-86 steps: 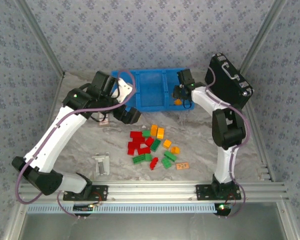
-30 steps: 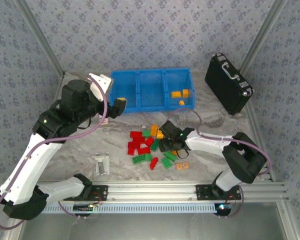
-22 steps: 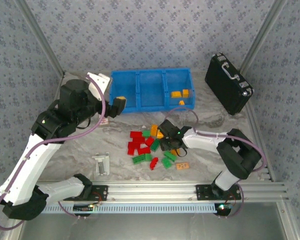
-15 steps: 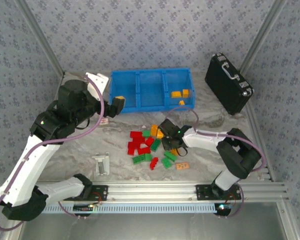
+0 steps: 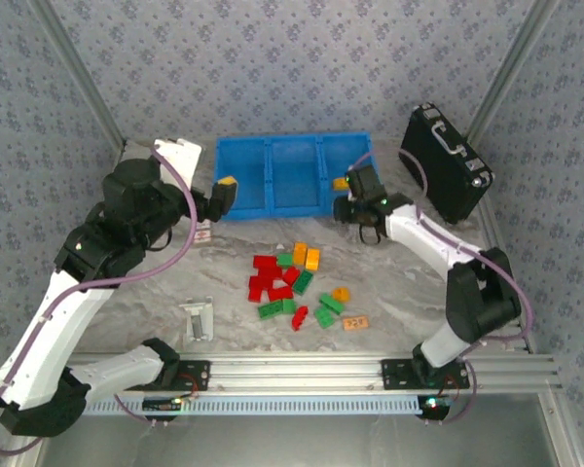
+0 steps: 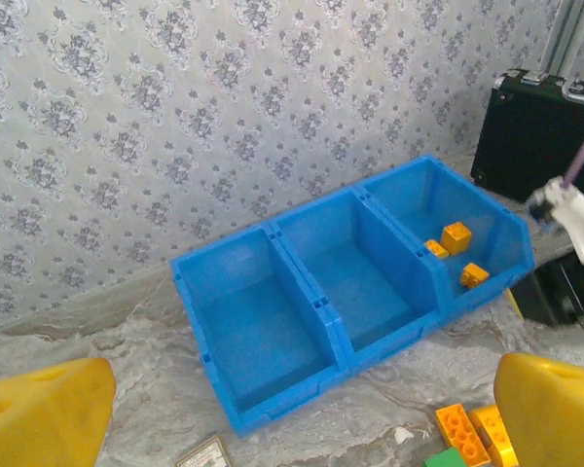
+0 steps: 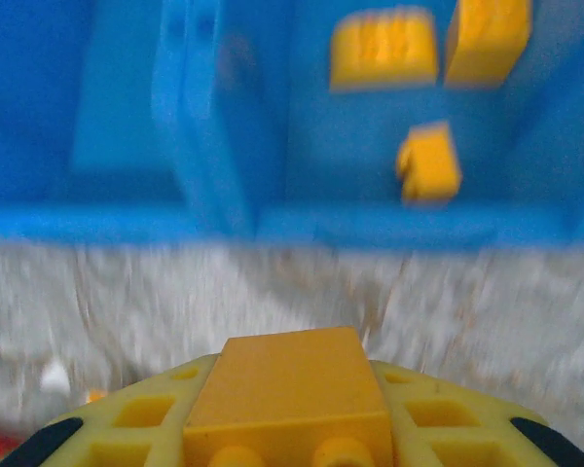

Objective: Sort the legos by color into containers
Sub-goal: Place the lego in the container, then pick up the lego from the center of the table.

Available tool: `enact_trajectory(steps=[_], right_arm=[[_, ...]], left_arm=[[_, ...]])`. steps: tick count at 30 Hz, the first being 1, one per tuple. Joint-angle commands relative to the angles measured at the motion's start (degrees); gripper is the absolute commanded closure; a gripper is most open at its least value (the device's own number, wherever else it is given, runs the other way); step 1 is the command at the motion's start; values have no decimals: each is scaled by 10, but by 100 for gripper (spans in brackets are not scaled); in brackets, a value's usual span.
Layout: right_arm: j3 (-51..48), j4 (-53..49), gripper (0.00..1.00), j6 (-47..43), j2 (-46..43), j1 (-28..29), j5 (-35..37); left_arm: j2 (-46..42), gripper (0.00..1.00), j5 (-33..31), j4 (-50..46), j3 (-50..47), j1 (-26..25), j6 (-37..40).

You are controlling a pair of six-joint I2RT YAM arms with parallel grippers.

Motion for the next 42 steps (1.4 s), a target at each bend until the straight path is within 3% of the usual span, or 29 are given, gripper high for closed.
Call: enact_trajectory(steps=[1,9,16,20,23,25,31,36,42], right_arm=[[63,13,67,-22,74,-20,-14],[224,-8,67,-22,230,-53,-21],[292,-19,66,-13,292,-69,-28],[306,-21,43,-18,303,-71,-35],[285,-13,26,-29,281,-66,-31],[264,-14,22,-39,252,-60,-31],[162,-76,22,-42,132,-15,-5],[39,-83,24,15,29,52,11],[-1,-118,27,60,31,103,-2]], left_arm=[[4,0,-10,34,-12,-3,14],[17,0,-10,19,-11,-3,33],[20,0,-34,-4,-21,-3,55],[17,0,-36,-6,-26,-3,59],[19,0,-33,-5,-29,-3,60],[22,0,-29,-2,-32,-3,60],[26,0,-19,16,-42,-3,59],[24,0,-10,27,-44,-3,54],[19,0,7,24,-44,-3,47]])
